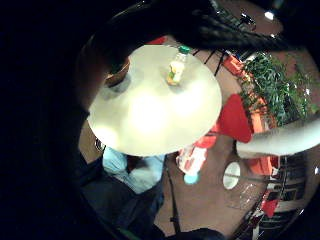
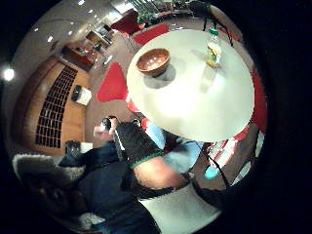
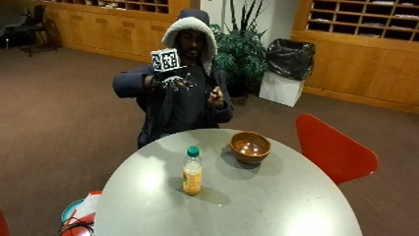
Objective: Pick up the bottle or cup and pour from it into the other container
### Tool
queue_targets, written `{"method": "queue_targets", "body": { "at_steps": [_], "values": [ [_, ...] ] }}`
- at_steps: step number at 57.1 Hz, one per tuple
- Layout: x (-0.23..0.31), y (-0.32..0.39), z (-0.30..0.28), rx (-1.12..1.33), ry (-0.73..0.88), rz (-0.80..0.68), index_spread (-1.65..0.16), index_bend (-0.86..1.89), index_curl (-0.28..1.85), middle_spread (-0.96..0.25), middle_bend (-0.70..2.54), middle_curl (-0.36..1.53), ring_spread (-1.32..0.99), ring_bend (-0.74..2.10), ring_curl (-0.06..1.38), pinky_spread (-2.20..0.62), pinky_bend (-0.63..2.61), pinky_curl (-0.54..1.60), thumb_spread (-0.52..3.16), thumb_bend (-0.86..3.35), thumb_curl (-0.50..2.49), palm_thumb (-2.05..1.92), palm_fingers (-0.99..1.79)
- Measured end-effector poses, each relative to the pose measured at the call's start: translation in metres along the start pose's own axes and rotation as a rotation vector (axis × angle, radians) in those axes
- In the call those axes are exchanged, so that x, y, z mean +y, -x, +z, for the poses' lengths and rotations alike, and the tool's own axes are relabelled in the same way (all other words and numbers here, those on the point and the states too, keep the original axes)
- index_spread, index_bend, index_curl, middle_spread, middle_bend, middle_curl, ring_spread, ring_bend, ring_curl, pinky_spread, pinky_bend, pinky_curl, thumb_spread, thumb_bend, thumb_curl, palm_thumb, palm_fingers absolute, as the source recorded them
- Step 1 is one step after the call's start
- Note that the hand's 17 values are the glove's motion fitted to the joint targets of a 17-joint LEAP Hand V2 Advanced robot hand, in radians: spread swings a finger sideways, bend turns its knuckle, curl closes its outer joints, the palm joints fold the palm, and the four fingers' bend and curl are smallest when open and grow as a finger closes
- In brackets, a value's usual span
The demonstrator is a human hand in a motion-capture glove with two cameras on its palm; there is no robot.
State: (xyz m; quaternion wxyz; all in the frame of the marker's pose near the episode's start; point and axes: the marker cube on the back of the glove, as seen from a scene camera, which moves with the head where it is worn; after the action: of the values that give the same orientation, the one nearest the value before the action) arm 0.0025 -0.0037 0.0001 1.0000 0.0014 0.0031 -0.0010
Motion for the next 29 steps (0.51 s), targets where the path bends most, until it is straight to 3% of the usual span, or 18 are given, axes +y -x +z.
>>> {"method": "queue_targets", "body": {
  "at_steps": [8, 20, 29],
  "values": [
    [0.000, -0.007, 0.004, 0.008, 0.007, 0.017, -0.32, 0.24, 0.18, 0.00, 0.35, 0.15, 0.14, 0.19, 0.09, 0.27, 0.24, 0.14, 0.71, 0.05, 0.13, 0.21, 0.40],
    [-0.011, -0.043, 0.017, 0.014, -0.006, 0.097, -0.38, 0.18, 0.24, 0.01, 0.33, 0.22, 0.17, 0.18, 0.12, 0.33, 0.22, 0.20, 0.89, -0.02, 0.22, 0.23, 0.39],
    [-0.036, -0.077, 0.030, -0.005, -0.072, 0.305, -0.39, 0.17, 0.27, 0.01, 0.32, 0.25, 0.18, 0.19, 0.14, 0.35, 0.21, 0.23, 0.92, -0.03, 0.26, 0.23, 0.37]
  ]
}}
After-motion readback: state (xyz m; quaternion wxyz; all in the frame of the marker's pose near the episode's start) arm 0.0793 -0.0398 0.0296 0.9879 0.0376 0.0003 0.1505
